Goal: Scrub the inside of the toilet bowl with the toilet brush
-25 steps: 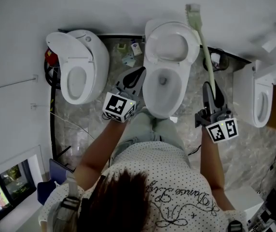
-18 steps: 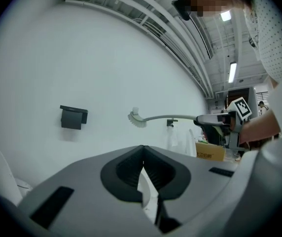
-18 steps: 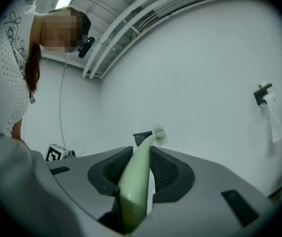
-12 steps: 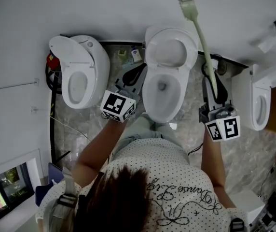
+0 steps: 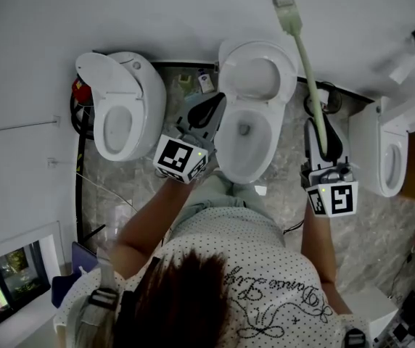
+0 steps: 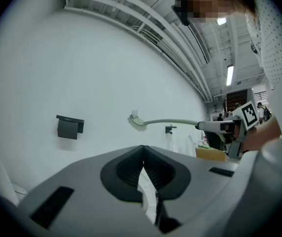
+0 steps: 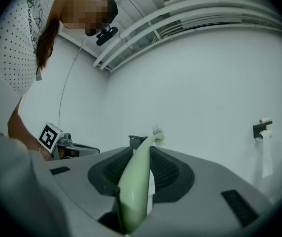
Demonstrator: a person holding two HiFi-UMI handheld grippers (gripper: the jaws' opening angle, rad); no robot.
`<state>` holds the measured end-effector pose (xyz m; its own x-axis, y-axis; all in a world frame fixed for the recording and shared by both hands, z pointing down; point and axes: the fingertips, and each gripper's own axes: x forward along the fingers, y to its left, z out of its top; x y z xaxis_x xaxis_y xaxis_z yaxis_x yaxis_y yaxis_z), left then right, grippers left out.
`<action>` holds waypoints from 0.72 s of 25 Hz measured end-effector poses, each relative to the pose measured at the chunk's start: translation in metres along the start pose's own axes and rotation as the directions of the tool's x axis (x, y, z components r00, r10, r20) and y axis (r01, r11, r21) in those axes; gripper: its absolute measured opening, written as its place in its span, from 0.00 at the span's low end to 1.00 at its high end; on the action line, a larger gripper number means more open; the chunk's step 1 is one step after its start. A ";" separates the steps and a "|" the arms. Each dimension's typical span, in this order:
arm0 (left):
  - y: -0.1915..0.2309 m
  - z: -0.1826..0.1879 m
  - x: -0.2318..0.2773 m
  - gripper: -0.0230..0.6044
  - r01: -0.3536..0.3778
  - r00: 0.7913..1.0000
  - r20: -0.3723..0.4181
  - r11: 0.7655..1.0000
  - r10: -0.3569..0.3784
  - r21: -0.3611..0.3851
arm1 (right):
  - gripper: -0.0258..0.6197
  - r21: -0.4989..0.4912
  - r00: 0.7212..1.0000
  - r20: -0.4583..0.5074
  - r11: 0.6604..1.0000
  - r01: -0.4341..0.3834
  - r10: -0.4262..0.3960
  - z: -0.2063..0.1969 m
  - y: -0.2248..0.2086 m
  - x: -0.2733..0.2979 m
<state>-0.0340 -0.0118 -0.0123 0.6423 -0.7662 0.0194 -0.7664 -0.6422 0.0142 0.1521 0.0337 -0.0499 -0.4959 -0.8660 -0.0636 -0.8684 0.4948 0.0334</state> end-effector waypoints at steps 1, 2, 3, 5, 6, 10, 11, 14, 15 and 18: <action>-0.002 0.000 0.000 0.04 0.000 1.000 0.002 1.000 0.000 0.000 | 0.22 0.002 1.000 0.001 1.000 0.001 -0.001 0.000 0.000 -0.001; -0.003 0.000 -0.001 0.04 0.000 1.000 0.004 1.000 0.000 0.000 | 0.22 0.004 1.000 0.001 1.000 0.002 -0.002 0.000 0.000 -0.002; -0.004 0.001 -0.001 0.04 0.000 1.000 0.006 1.000 0.000 0.000 | 0.22 0.006 1.000 0.001 1.000 0.003 -0.003 0.000 -0.001 -0.002; -0.006 0.001 -0.002 0.04 -0.003 1.000 0.007 1.000 0.003 -0.002 | 0.22 0.012 1.000 0.001 1.000 0.005 -0.005 0.000 -0.002 -0.004; -0.006 0.000 -0.002 0.04 -0.005 1.000 0.007 1.000 0.005 -0.003 | 0.22 0.016 1.000 0.002 1.000 0.007 -0.007 0.000 -0.002 -0.005; -0.008 0.001 -0.004 0.04 -0.011 1.000 0.010 1.000 0.011 -0.004 | 0.22 0.023 1.000 0.003 1.000 0.009 -0.009 0.000 -0.002 -0.007; -0.008 0.001 -0.004 0.04 -0.013 1.000 0.010 1.000 0.013 -0.004 | 0.22 0.023 1.000 0.003 1.000 0.008 -0.009 0.001 -0.002 -0.008; -0.009 0.002 -0.004 0.04 -0.015 1.000 0.010 1.000 0.015 -0.003 | 0.22 0.027 1.000 0.002 1.000 0.008 -0.009 0.001 -0.002 -0.009; -0.009 0.002 -0.004 0.04 -0.017 1.000 0.010 1.000 0.017 -0.003 | 0.22 0.028 1.000 0.001 1.000 0.008 -0.008 0.001 -0.002 -0.009; -0.009 0.003 -0.008 0.04 -0.019 1.000 0.009 1.000 0.019 -0.003 | 0.22 0.026 1.000 -0.001 1.000 0.008 -0.008 0.001 0.001 -0.009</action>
<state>-0.0323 -0.0005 -0.0156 0.6279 -0.7782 0.0104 -0.7783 -0.6277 0.0166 0.1557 0.0426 -0.0500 -0.4890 -0.8700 -0.0632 -0.8719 0.4896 0.0067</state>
